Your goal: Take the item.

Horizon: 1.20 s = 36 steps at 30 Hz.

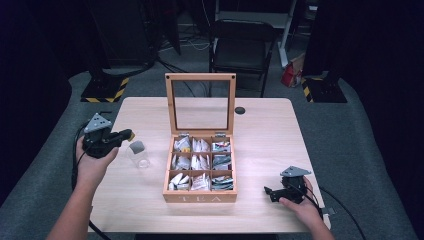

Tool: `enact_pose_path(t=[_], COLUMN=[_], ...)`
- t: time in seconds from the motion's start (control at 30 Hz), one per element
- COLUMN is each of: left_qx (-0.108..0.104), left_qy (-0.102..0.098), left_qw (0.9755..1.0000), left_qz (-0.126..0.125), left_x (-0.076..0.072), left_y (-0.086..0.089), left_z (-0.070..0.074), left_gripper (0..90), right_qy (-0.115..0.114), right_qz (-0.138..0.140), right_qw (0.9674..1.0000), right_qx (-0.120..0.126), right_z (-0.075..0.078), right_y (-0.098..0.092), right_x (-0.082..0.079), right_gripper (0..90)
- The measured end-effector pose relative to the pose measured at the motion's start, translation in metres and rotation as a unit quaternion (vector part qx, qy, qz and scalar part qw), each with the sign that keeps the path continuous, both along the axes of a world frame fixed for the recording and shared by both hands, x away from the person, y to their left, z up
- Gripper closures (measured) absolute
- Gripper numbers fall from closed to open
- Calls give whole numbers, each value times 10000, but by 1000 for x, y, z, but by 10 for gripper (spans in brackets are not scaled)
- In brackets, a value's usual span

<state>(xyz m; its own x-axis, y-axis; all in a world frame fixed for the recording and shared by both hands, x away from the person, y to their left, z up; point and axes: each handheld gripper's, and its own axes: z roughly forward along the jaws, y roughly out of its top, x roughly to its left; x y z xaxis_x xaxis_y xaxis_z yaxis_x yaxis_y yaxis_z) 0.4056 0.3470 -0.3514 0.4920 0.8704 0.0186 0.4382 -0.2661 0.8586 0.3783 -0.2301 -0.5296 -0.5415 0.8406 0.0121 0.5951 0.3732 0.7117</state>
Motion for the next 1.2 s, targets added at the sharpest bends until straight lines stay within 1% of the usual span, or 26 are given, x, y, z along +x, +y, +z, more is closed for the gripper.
enact_pose_path(t=[0.1, 0.13, 0.27, 0.33, 0.4, 0.53, 0.57, 0.67, 0.73, 0.77, 0.93, 1.07, 1.13, 1.2], left_qx=[14, 3, 2, -27, -15, -1, -33, -25, 35, 30, 66, 21, 55, 31], left_qy=[53, 28, 98, 55, 112, 143, 132, 168, 178, 176, 259, 271, 294, 313], left_qw=[10000, 9999, 9998, 9998, 9997, 9995, 9995, 9994, 9994, 9994, 9993, 9990, 9989, 9988], left_qz=[63, 101, 143, 195, 203, 270, 291, 293, 285, 299, 280, 348, 357, 367], left_x=[2, 3, 5, 6, 7, 9, 10, 11, 12, 12, 15, 16, 16, 16], left_y=[4, 4, 8, 8, 9, 10, 10, 8, 7, 5, 3, 4, 4, 4], left_z=[-2, -3, -7, -9, -11, -16, -18, -21, -23, -25, -32, -37, -39, -41], left_gripper=[898, 898, 898, 898, 898, 897, 898, 898, 898, 897, 897, 897, 897, 897], right_qy=[-4, 0, -6, -4, 2, 0, 1, -4, 3, -6, 0, 4, 2, -6], right_qz=[7, 0, -11, -4, 10, -5, 9, -4, 7, 1, 11, 13, 4, 6], right_qw=[10000, 10000, 10000, 10000, 10000, 10000, 10000, 10000, 10000, 10000, 10000, 10000, 10000, 10000], right_qx=[-19, 2, -10, -10, -3, 3, -2, -10, -1, -15, -3, -5, -2, -18], right_z=[0, 0, 0, 0, 0, 0, 0, 0, 0, 0, 0, 0, 0, 0], right_y=[0, 0, 0, 0, 0, 0, 0, 0, 0, 0, 0, 0, 0, 0], right_x=[0, 0, 0, 0, 0, 0, 0, 0, 0, 0, 0, 0, 0, 0], right_gripper=[0, 0, 0, 0, 0, 0, 0, 0, 0, 0, 0, 0, 0, 0])
